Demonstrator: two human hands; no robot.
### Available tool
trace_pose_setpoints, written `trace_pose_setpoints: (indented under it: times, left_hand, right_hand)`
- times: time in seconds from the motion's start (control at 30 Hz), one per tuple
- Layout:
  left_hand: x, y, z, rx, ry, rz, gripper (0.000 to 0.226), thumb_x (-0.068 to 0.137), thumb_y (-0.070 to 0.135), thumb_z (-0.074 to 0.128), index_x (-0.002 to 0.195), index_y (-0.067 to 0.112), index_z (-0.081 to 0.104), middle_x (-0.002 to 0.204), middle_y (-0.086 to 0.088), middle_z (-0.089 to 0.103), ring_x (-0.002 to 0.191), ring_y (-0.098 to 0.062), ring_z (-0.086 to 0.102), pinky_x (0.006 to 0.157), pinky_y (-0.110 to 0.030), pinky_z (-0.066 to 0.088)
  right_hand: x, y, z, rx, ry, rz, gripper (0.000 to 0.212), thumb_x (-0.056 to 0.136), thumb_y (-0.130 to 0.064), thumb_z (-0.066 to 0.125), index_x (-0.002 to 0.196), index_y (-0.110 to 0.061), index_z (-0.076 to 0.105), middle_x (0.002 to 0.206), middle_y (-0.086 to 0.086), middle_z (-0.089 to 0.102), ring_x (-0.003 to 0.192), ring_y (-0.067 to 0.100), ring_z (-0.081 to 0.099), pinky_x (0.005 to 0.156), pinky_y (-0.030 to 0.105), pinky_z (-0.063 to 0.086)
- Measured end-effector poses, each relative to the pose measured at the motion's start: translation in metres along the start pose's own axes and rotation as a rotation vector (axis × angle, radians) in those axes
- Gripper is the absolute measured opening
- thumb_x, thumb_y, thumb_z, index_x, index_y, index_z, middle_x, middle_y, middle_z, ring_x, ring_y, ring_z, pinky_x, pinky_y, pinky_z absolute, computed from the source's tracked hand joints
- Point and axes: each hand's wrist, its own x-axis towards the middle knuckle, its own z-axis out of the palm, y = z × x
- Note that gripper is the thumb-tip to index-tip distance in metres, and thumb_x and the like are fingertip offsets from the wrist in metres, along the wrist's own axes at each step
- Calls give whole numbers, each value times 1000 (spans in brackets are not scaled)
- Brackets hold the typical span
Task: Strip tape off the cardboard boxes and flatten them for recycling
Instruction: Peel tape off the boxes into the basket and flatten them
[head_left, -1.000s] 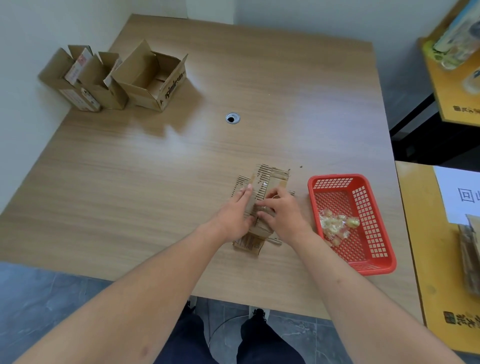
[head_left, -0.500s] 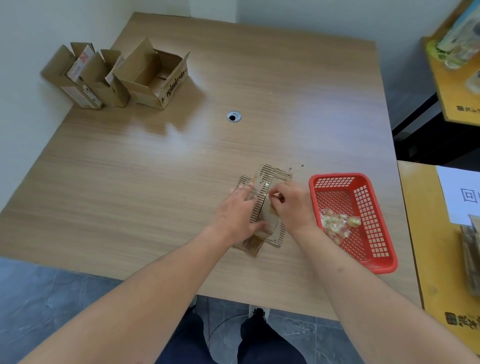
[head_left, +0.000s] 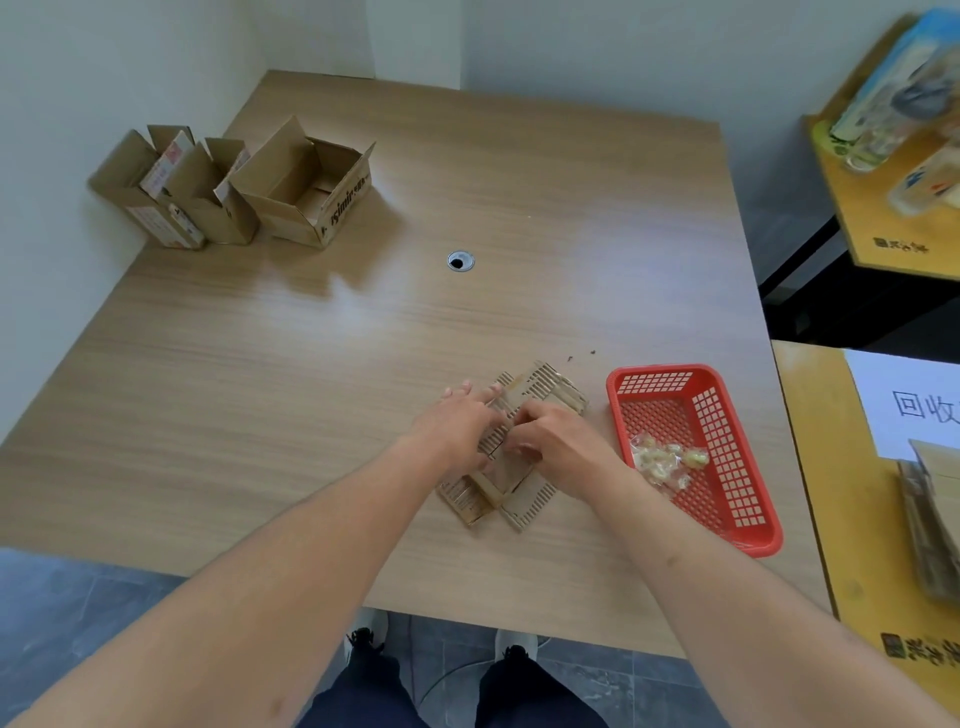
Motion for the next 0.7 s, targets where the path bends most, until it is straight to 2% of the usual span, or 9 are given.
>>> trace_pose_setpoints:
  times: [0.07,0.13,0.2,0.23,0.3,0.37,0.43,0.57,0.7]
  left_hand:
    - [-2,-5,-1,-23,-16,-11,75,88,21,78,153,32,42,170,4,9,156,-30,8,127,-48,8]
    - [-5,-8,1,-51,-17,-22,75,89,19,76,154,32,41,170,3,13,156,-29,11,127,-48,10]
    - [-7,-9,2,-69,-19,-31,79,90,20,76,156,30,36,170,5,12,156,-29,11,126,-47,12]
    - [-6,-9,2,-67,-22,-32,81,89,20,77,157,30,34,170,5,11,156,-29,10,126,-47,13]
    - [-5,-5,1,-37,-25,-25,84,89,20,77,159,27,30,170,4,8,156,-29,9,126,-47,14]
    - [-5,0,2,6,-24,-7,82,91,18,74,159,21,29,171,1,5,156,-30,7,126,-46,17]
    - [-4,3,5,37,-16,16,76,93,13,70,158,16,32,171,-1,1,156,-30,5,126,-44,19]
    - [0,10,15,47,-23,68,69,94,7,60,157,13,33,171,-2,-2,157,-27,5,125,-39,22]
    - [-2,16,25,26,-13,47,72,94,13,57,159,9,26,171,-4,-3,157,-27,3,125,-38,20]
  right_hand:
    - [0,-6,5,14,86,68,18,88,-8,69,97,-22,74,93,0,60,87,25,59,68,36,47]
    - [2,-12,7,157,200,173,24,85,-6,71,98,-24,61,84,-5,64,79,20,61,68,33,48]
    - [4,-15,5,238,310,330,32,82,-8,72,100,-26,51,78,-7,67,71,12,61,65,20,47]
    - [4,-14,2,240,358,400,33,80,-8,73,101,-24,53,77,-7,67,70,10,60,63,13,44]
    - [5,-9,2,216,423,455,29,79,-5,75,100,-20,63,80,-6,68,74,13,63,69,19,50]
    - [4,-4,5,98,373,383,23,79,-2,74,98,-15,75,90,1,70,86,23,66,78,36,53]
    - [4,0,9,-1,277,288,20,82,-1,70,98,-10,79,97,7,67,95,30,65,79,39,52]
    - [2,2,4,18,103,196,23,91,-12,64,108,-12,79,121,6,59,115,24,53,98,30,41]
    - [2,0,2,196,129,262,19,96,-19,65,104,-14,82,116,2,59,106,14,53,93,23,39]
